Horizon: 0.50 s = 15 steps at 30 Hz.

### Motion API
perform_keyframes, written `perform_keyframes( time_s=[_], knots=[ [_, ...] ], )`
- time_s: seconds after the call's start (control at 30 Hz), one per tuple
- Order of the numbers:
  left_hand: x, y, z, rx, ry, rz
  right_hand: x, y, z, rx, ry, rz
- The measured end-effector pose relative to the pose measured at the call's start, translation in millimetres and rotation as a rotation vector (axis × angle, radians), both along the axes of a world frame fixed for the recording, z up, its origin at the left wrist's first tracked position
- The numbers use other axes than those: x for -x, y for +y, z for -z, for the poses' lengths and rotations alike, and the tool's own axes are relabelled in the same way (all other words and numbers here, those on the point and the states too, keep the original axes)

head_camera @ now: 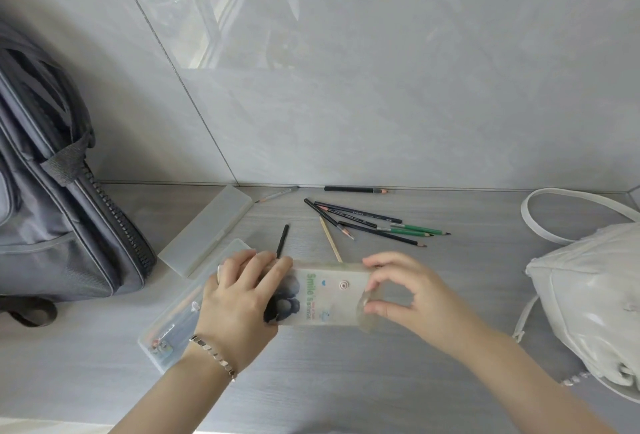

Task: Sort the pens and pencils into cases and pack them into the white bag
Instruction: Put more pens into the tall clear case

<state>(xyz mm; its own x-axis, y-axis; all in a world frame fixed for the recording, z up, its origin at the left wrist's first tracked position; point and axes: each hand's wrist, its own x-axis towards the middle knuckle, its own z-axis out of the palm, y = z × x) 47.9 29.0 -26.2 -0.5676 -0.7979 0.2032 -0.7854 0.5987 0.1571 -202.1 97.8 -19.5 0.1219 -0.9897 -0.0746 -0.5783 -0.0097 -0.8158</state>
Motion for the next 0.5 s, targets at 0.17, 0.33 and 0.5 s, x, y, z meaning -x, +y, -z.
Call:
perform_keyframes(
  time_s=[0.17, 0.33, 0.5],
  knots=[
    [7.3, 5.9, -1.4, 0.005, 0.002, 0.001, -8.2, 4.3, 7.1, 0.415, 0.077, 0.029],
    [19.3, 13.2, -10.1, 0.147, 0.027, 0.013, -14.1, 13.6, 12.9, 0.693, 0.041, 0.112],
    [33.2, 18.6, -26.1, 0.49, 0.072, 0.004, -13.3, 14.4, 8.9, 0.792, 0.052, 0.254]
  ],
)
